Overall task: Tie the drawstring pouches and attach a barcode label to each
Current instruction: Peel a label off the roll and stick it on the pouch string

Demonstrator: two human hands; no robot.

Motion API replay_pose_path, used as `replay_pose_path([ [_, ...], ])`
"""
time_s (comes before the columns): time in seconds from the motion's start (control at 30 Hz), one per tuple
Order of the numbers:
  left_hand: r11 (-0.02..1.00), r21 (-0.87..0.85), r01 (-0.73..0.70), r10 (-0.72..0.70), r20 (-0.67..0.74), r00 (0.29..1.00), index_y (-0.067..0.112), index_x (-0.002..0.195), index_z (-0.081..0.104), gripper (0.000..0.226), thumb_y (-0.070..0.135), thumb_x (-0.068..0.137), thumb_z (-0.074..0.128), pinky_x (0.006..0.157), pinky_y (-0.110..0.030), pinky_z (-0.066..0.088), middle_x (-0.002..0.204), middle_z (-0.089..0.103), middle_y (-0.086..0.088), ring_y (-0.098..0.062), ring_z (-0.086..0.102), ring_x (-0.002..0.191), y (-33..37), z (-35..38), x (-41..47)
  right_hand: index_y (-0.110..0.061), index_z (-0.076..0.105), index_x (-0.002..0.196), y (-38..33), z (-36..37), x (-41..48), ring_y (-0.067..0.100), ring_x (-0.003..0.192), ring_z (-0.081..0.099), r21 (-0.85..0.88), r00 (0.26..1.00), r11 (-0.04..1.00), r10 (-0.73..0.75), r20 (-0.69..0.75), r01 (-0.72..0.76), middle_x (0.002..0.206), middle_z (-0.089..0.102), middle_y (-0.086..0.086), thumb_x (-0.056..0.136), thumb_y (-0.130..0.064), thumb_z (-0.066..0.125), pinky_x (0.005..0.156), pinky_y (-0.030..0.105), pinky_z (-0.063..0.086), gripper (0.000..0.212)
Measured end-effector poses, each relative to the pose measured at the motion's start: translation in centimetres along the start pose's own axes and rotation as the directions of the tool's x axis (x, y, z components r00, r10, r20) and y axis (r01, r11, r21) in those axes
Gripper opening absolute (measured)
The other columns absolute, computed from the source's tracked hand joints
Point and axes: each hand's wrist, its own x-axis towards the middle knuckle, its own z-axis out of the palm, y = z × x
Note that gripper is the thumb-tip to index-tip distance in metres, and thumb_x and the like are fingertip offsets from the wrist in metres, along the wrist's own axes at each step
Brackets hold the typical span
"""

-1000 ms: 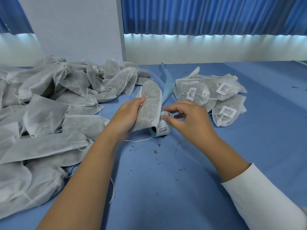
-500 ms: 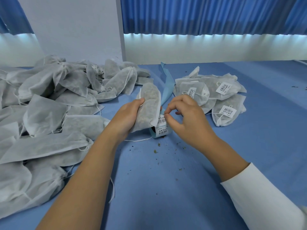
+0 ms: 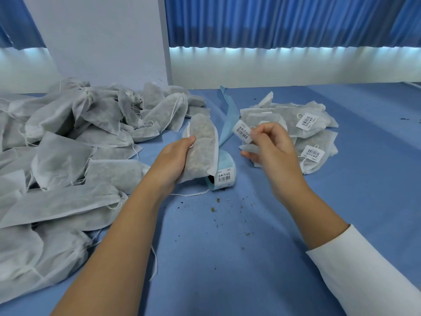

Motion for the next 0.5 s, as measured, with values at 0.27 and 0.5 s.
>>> replay_pose_path([
  [0.27,0.958,-0.023,-0.287,0.28,-0.164,0.946,0.029,0.078,0.063,0.024,0.037,0.099,0.054,0.05,-0.009,0.046,0.066,0.065,0.022,0.005,0.063,0.064,1.0,0.0,-1.2,-0.018,0.062,0.089,-0.4,-0.3,0.2,0.004,0.075,0.062,0.165,0.999,0.986,-0.009,-0.046,0.016,0.078,0.068,-0.013,0.092,-0.004,0.063,0.074,0.024,0.055,0.014],
  [0.5,0.943,0.046,-0.328,0.332,-0.139,0.933,0.035,0.087,0.063,0.016,0.045,0.097,0.055,0.066,-0.022,0.047,0.072,0.066,0.025,0.007,0.063,0.069,1.3,0.9,-1.9,-0.012,0.061,0.09,-1.7,0.0,-0.5,0.022,0.094,0.066,0.452,0.985,0.892,-0.073,0.158,-0.006,0.093,0.065,0.007,0.092,0.003,0.058,0.081,0.034,0.056,0.015],
])
